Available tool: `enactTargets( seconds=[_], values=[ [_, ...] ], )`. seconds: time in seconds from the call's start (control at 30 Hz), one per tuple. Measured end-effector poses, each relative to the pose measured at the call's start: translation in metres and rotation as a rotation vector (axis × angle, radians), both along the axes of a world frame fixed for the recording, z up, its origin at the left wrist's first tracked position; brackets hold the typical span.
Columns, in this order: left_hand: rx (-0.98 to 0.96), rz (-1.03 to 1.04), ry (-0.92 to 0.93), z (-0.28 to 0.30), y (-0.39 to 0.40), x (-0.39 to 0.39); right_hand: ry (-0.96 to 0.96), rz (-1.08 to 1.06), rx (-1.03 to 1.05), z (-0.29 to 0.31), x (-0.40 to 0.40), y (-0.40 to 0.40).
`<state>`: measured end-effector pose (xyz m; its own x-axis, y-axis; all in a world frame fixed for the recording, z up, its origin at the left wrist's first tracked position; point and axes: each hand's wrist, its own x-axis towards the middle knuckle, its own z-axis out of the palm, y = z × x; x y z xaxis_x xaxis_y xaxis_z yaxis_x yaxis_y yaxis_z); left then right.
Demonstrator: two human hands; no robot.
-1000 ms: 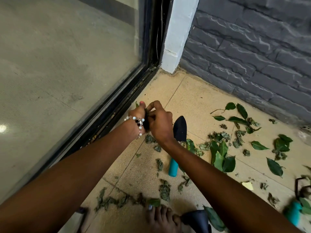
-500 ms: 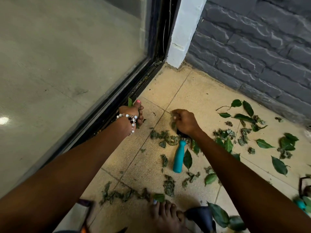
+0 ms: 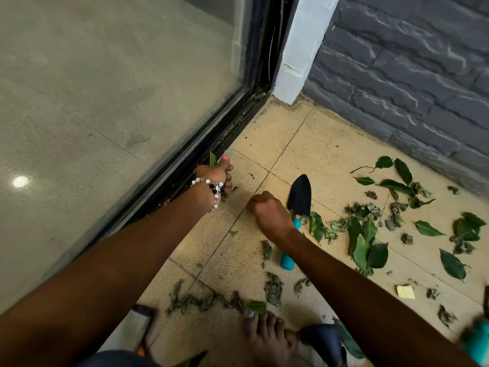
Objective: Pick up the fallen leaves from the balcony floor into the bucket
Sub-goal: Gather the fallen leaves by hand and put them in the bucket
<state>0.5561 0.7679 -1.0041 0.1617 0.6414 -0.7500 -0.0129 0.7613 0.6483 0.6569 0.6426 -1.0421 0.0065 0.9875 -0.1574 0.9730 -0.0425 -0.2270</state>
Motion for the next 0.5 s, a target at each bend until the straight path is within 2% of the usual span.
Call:
enactTargets(
  seconds=[0.07, 0.17, 0.2, 0.33, 0.5],
  values=[
    [-0.007, 0.008, 0.014, 0.000, 0.003, -0.003, 0.066, -0.036, 0.049, 0.000, 0.013, 0.015],
    [-0.024, 0.021, 0.005, 0.002, 0.008, -0.008, 0.295, -0.234, 0.148, 0.007, 0.034, 0.041],
    [-0.030, 0.022, -0.008, 0.001, 0.009, -0.010, 0.323, -0.230, 0.145, 0.008, 0.038, 0.048],
    [-0.047, 0.010, -0.032, 0.000, 0.010, -0.015, 0.114, 0.055, -0.051, -0.004, 0.039, 0.061],
    [-0.060, -0.045, -0.066, 0.005, 0.008, -0.014, 0.029, 0.125, -0.027, -0.009, 0.039, 0.030]
  ],
)
